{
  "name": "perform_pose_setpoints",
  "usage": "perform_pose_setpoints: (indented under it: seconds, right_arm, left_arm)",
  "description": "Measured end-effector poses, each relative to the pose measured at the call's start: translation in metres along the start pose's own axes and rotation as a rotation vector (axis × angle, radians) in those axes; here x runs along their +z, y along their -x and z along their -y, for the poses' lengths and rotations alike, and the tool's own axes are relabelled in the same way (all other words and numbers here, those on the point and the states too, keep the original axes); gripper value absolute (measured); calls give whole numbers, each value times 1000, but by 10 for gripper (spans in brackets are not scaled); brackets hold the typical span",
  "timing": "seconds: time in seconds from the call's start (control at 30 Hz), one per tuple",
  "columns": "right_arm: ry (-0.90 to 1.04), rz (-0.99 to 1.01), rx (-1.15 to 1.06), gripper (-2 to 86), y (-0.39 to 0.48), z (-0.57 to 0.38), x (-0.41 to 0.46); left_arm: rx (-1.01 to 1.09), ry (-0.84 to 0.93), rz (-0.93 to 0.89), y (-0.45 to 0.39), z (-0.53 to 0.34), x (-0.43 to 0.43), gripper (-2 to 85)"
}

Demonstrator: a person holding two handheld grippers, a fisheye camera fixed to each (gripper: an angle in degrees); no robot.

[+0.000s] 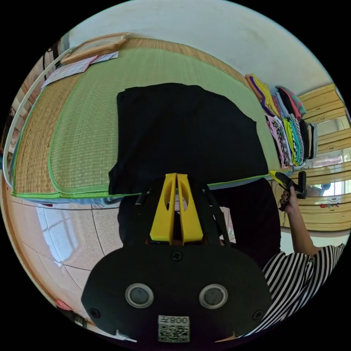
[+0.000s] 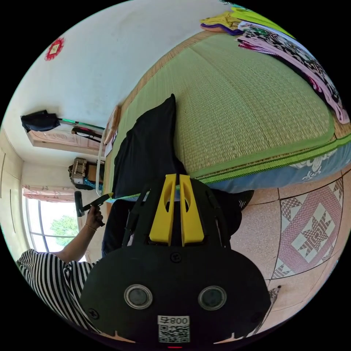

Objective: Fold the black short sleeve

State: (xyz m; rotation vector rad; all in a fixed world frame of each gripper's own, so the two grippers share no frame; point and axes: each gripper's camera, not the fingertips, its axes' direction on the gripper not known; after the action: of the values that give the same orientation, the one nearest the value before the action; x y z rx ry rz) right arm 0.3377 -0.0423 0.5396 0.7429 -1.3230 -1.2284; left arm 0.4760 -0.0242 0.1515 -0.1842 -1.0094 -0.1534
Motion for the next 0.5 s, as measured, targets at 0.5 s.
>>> perform_pose_setpoints:
  seconds: [0.5]
  right_arm:
    - [50, 115, 38, 59, -68, -28, 63]
  left_arm:
    - [403, 190, -168, -219, 41, 14, 5]
